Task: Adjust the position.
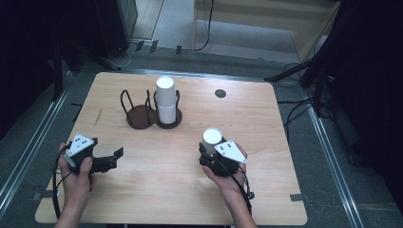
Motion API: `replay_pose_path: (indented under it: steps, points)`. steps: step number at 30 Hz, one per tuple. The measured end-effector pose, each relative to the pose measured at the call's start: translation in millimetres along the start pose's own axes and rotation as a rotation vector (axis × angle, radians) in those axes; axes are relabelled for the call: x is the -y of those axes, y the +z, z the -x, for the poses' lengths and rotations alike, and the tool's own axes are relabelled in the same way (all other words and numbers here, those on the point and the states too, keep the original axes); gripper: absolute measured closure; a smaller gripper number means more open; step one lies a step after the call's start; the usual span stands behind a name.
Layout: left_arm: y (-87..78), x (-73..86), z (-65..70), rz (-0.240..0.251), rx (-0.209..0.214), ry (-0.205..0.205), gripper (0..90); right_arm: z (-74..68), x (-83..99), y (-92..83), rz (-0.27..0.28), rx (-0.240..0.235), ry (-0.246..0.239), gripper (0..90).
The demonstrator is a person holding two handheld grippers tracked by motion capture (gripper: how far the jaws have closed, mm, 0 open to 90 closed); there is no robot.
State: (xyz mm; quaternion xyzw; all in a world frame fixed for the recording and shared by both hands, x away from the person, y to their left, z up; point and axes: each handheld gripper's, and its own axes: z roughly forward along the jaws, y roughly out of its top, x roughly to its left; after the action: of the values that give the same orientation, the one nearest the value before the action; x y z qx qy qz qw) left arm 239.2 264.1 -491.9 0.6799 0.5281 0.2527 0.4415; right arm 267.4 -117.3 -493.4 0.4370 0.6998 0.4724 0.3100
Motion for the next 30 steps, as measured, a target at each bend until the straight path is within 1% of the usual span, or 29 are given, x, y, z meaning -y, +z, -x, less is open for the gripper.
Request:
replay_pose_path:
  steps: [3, 4, 6, 7, 9, 10, 12, 13, 14, 15, 16, 17, 18, 19, 20, 23, 25, 27, 29, 30]
  points:
    - [1.9, -22.2, 17.9, 0.007, 0.038, 0.046, 0.0, -4.4, -9.0, 1.7, 0.017, -0.005, -0.003, 27.7]
    - [2.7, -28.5, 22.7, 0.015, 0.061, 0.057, 0.0, -6.6, -11.6, 2.0, 0.02, -0.009, 0.003, 27.7]
    - [5.9, -37.7, 30.2, 0.017, 0.094, 0.062, 0.0, -10.2, -14.6, 3.8, 0.021, -0.034, -0.007, 27.7]
    - [7.7, -39.9, 33.5, 0.01, 0.105, 0.065, 0.0, -12.2, -14.8, 4.9, 0.019, -0.04, -0.024, 27.7]
    - [11.0, -39.5, 39.8, -0.012, 0.125, 0.074, 0.0, -15.6, -13.4, 6.6, 0.013, -0.053, -0.05, 27.7]
    - [12.4, -37.5, 41.9, -0.023, 0.151, 0.065, 0.0, -17.0, -12.0, 6.9, 0.011, -0.058, -0.052, 27.8]
    - [16.6, -34.5, 42.9, -0.042, 0.237, 0.037, 0.0, -19.7, -8.6, 8.7, 0.001, -0.069, -0.058, 27.9]
    - [18.6, -34.6, 44.0, -0.056, 0.255, 0.029, 0.0, -21.3, -7.0, 10.4, -0.01, -0.077, -0.073, 27.9]
    - [19.6, -35.1, 45.2, -0.064, 0.264, 0.026, 0.0, -23.4, -5.2, 11.4, -0.022, -0.083, -0.082, 28.0]
    - [19.6, -35.1, 45.2, -0.064, 0.264, 0.026, 0.0, -23.4, -5.2, 11.4, -0.022, -0.083, -0.082, 28.0]
    - [19.8, -35.5, 46.9, -0.066, 0.283, 0.02, 0.0, -25.7, -3.1, 12.3, -0.025, -0.083, -0.09, 28.1]
    - [20.2, -36.1, 51.5, -0.072, 0.296, 0.033, 0.0, -30.7, 1.0, 12.5, -0.035, -0.093, -0.104, 28.1]
    - [21.2, -36.1, 54.5, -0.077, 0.298, 0.045, 0.0, -33.7, 2.6, 12.1, -0.04, -0.094, -0.12, 28.2]
    - [21.2, -36.1, 54.5, -0.077, 0.298, 0.045, 0.0, -33.7, 2.6, 12.1, -0.04, -0.094, -0.12, 28.2]
    - [22.9, -35.9, 60.8, -0.098, 0.3, 0.067, 0.0, -39.1, 4.5, 10.9, -0.042, -0.095, -0.145, 28.3]
    - [22.6, -36.9, 69.0, -0.122, 0.31, 0.083, 0.4, -46.1, 5.4, 10.9, -0.037, -0.1, -0.164, 28.7]
    - [19.6, -39.0, 72.8, -0.119, 0.302, 0.092, 5.0, -51.5, 6.9, 12.1, -0.038, -0.106, -0.202, 28.8]
    - [16.5, -40.1, 76.1, -0.117, 0.296, 0.104, 6.6, -57.1, 8.6, 13.4, -0.036, -0.114, -0.227, 29.0]
    - [14.7, -40.3, 78.1, -0.123, 0.306, 0.118, 7.4, -61.5, 9.4, 14.3, -0.031, -0.124, -0.245, 29.1]
    - [14.0, -40.1, 79.5, -0.122, 0.308, 0.123, 10.4, -63.5, 9.7, 14.6, -0.032, -0.124, -0.257, 29.2]
